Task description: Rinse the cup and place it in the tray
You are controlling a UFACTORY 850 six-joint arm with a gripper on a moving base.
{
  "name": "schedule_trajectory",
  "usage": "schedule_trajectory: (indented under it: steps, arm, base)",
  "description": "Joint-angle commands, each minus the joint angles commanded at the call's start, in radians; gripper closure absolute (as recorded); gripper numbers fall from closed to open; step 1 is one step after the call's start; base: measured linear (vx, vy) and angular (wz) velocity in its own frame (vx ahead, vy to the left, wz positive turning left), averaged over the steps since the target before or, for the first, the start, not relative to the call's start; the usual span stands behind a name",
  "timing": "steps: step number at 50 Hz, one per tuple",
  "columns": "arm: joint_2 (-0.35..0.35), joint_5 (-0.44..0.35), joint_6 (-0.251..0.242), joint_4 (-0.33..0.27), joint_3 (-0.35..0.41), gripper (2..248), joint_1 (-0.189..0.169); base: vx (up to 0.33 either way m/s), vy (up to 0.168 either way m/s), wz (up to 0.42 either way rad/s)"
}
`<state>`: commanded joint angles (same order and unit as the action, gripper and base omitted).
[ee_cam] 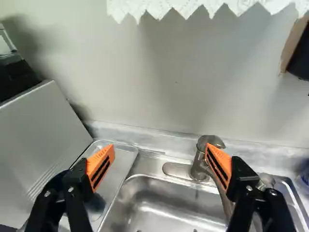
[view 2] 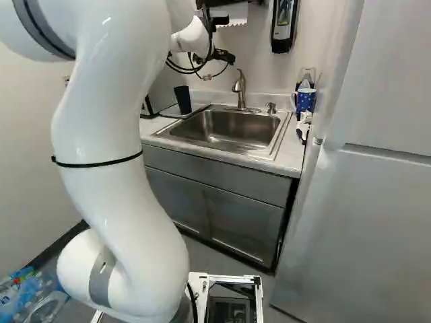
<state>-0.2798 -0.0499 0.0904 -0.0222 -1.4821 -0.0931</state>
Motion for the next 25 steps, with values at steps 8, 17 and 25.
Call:
schedule_trajectory:
  steps: [8, 17, 25]
  arm:
    - [0.044, 0.003, 0.0, 0.0, 0.05, 3, 0.008]
    - [0.092, 0.025, 0.0, 0.0, 0.102, 3, 0.016]
    - [0.134, 0.061, 0.0, 0.0, 0.149, 3, 0.021]
  base:
    - [0.0, 0.0, 0.0]
    - [0.0, 0.0, 0.0]
    - [0.0, 0.0, 0.0]
